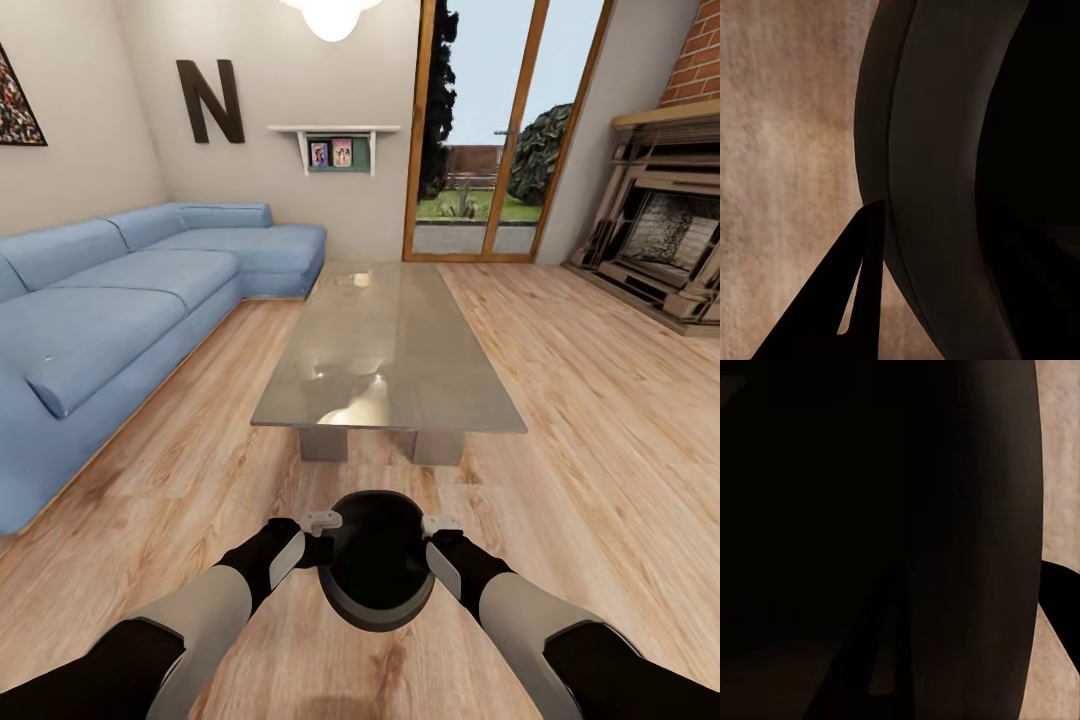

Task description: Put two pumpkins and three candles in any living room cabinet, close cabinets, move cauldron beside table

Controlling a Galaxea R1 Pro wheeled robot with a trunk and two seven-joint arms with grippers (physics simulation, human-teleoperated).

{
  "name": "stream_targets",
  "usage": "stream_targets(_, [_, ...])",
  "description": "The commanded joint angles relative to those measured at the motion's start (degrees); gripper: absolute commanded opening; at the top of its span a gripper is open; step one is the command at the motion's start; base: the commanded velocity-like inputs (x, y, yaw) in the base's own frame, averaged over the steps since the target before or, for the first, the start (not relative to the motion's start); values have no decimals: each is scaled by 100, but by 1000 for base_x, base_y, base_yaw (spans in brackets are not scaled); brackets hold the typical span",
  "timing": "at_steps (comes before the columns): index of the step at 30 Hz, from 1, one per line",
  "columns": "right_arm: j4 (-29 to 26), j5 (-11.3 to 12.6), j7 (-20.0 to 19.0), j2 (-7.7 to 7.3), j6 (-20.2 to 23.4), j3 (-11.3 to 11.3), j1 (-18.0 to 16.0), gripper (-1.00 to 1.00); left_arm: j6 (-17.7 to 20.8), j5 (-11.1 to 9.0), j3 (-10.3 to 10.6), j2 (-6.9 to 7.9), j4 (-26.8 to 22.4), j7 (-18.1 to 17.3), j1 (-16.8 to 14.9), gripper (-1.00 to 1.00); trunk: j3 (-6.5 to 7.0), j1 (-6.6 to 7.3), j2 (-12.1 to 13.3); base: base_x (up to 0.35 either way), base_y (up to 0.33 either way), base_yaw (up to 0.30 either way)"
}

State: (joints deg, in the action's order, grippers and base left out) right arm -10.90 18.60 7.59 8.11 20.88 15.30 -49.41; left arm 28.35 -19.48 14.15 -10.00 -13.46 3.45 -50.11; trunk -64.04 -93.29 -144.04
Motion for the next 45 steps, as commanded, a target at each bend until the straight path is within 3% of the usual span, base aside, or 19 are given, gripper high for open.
stream_targets(1, [0,258,-179,-2,13,289,2,-100,23,-91,67,0,-25,41,-8,-100,-5,2,-3,2,0,0])
stream_targets(7, [0,258,-179,-2,13,289,2,-100,27,-91,70,0,-25,41,-8,-100,-5,2,-3,0,0,0])
stream_targets(20, [0,258,-179,-2,13,289,2,-100,28,-91,70,0,-25,41,-8,-100,-293,-31,-20,0,0,0])
stream_targets(28, [0,258,-179,-2,13,289,2,-100,27,-91,70,0,-25,41,-8,-100,-293,-31,-20,0,0,0])
stream_targets(34, [0,259,-179,-2,20,289,2,-100,28,-91,70,0,-25,41,-8,-100,-425,-47,-28,0,0,0])
stream_targets(45, [0,258,-179,-2,30,289,2,-100,26,-91,70,0,-25,41,-8,-100,-425,-47,-28,0,0,0])
